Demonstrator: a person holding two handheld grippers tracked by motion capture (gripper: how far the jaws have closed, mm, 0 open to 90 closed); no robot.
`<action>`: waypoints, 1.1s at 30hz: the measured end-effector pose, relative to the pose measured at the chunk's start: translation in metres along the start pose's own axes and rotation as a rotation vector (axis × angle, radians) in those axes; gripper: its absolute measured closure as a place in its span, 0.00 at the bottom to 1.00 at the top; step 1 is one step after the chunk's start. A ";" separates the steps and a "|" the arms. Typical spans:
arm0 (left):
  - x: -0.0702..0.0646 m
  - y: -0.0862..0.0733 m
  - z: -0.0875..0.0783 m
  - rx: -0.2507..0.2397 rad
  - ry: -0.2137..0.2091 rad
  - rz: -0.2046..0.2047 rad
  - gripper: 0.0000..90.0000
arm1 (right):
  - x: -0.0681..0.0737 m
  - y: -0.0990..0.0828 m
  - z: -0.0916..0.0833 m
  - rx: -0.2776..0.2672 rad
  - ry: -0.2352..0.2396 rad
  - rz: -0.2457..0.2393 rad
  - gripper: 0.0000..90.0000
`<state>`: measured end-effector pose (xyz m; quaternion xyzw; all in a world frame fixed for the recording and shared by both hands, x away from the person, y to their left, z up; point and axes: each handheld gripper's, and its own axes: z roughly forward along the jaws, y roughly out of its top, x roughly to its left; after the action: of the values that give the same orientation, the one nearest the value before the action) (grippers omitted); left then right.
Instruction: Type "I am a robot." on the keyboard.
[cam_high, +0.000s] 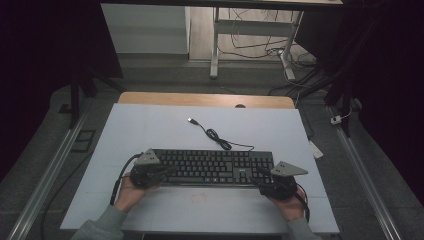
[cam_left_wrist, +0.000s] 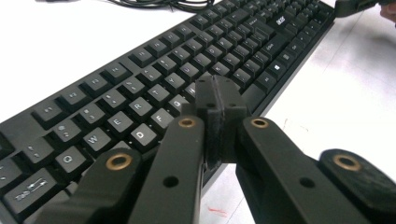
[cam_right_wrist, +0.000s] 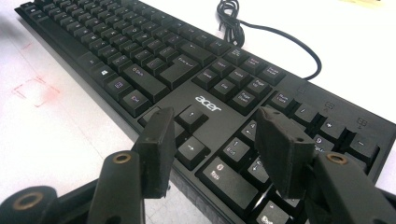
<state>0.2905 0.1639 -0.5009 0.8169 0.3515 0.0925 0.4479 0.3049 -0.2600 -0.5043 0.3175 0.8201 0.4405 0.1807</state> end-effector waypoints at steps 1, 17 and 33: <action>-0.001 0.000 0.002 0.005 0.003 0.004 0.99 | 0.000 0.000 0.000 -0.001 0.000 0.000 0.53; -0.014 -0.004 0.022 0.091 0.009 0.067 0.99 | 0.000 -0.002 0.002 0.018 0.000 -0.004 0.53; -0.014 -0.008 0.034 0.147 0.039 0.087 0.99 | 0.000 -0.002 0.004 0.028 -0.006 -0.006 0.52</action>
<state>0.2925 0.1349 -0.5247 0.8601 0.3302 0.1018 0.3753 0.3060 -0.2586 -0.5082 0.3187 0.8265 0.4278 0.1799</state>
